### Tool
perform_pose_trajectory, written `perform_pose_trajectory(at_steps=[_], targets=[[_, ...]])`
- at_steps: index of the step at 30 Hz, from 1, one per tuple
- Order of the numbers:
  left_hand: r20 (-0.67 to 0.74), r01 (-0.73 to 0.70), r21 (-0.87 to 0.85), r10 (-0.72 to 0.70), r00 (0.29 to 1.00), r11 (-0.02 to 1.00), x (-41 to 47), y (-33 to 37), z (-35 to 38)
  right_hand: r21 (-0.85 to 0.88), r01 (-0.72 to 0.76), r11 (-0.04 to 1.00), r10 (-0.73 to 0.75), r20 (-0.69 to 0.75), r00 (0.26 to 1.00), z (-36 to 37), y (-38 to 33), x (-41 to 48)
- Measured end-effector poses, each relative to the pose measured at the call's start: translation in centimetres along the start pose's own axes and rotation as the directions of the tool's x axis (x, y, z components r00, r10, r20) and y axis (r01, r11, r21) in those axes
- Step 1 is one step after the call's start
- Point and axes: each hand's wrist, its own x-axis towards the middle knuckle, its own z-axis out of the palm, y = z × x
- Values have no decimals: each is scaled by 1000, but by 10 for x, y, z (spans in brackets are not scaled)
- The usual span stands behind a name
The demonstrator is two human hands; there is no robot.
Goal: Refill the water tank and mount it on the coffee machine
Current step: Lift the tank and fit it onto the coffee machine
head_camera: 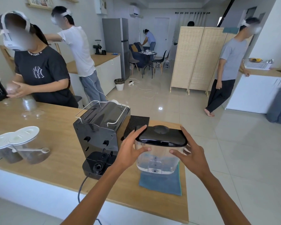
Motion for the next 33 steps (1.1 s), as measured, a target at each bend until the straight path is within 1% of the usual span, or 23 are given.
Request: perform_pose_trajectory(at_steps=[3,8,12,15,18,21,24,27,33], targets=[[-47,-23,-51,21,999,998,-14,14,-27,15,38,999,-37,-28,999,11,-26,-7],[-123,-33,-88,22,992,996,-37,20,-78,54,51,997,-48,-59,997,50,-63,-18],[-156,-31,-28,26,987,999,-53,9,-121,68,43,997,-37,-82,996,98,-89,-26],[-172,-27,-45,19,985,999,-60,-5,-150,55,46,997,-41,-94,995,134,-103,-27],[-174,-27,-53,17,985,998,-63,-27,-176,27,37,999,-34,-106,994,167,-114,-23],[-152,9,-58,-18,988,998,-61,-51,-198,-4,50,999,-50,-128,991,198,-121,-15],[-143,28,-72,-38,989,997,-56,-70,-215,-58,14,998,-22,-133,991,224,-121,-8],[-133,23,-95,-36,990,995,-53,-85,-224,-54,-24,998,16,-141,990,243,-123,-4],[-129,9,-127,-26,991,992,-45,-102,-234,-65,-41,997,28,-200,979,265,-126,5]])
